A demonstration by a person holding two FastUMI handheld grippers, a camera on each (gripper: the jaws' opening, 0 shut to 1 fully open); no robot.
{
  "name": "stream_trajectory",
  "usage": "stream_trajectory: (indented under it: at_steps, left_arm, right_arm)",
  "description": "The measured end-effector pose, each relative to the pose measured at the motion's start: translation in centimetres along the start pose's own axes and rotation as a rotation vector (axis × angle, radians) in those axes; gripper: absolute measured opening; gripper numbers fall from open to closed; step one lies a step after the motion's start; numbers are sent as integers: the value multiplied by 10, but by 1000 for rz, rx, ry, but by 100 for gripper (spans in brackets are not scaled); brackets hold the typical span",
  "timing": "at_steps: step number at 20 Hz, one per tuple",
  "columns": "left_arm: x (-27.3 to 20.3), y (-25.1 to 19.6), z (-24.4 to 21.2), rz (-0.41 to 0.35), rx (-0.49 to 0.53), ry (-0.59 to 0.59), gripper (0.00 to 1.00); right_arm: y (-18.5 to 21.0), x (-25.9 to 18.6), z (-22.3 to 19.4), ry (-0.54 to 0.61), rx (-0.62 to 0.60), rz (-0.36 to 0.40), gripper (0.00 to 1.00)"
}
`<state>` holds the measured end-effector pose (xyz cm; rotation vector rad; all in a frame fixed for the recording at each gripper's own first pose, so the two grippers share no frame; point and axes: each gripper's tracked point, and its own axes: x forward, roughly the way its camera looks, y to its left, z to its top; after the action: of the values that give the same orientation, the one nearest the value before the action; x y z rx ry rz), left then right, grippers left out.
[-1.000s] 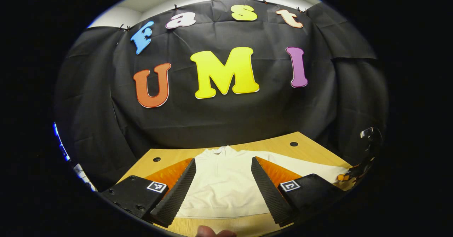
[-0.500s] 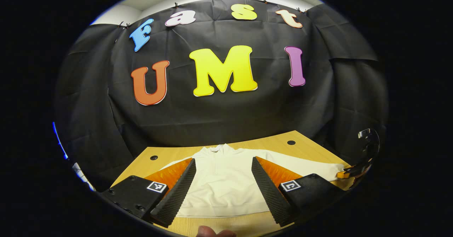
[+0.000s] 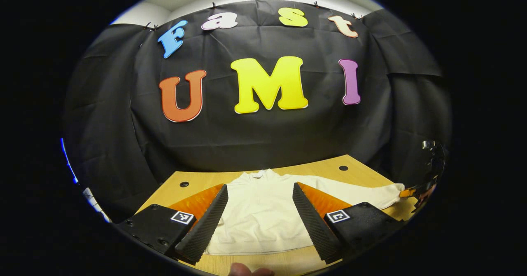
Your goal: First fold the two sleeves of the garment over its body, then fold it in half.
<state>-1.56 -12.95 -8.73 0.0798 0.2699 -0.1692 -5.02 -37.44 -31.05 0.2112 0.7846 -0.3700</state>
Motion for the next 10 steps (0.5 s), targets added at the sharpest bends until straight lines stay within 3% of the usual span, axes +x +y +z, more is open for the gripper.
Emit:
stream_trajectory:
  at_steps: [6,10]
  left_arm:
    - [1,39,-10,35,-31,-1,100]
    - [-5,67,-19,69,-51,-2,100]
  right_arm:
    - [51,-36,75,-122,-5,55,1]
    - [114,-53,129,-187,-80,138,1]
